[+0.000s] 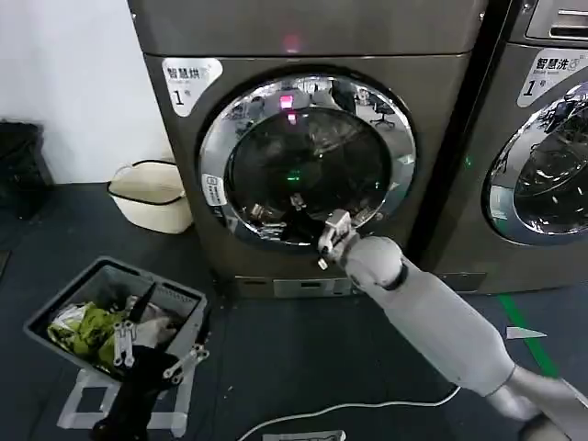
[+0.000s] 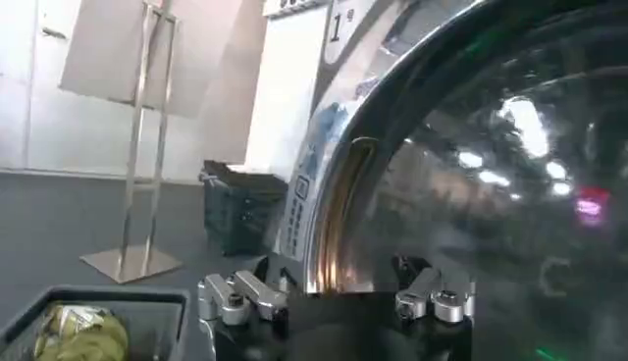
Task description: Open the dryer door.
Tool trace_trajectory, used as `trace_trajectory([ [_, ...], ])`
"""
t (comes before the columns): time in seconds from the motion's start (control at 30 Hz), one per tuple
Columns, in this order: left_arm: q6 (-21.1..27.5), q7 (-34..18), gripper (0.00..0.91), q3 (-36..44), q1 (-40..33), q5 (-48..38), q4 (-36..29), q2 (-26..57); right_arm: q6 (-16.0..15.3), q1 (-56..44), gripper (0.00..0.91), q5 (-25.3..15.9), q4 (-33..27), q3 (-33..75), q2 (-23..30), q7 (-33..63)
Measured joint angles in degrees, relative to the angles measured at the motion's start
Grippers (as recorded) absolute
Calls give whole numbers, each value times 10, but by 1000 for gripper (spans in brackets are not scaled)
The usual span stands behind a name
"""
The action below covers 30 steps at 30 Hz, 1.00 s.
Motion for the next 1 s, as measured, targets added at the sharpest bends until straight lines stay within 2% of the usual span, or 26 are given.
trace_trajectory([
  [1.0,-1,0,907,-1,2,0,-1,-1,7,59,907,-13,-101,-40,87,1],
])
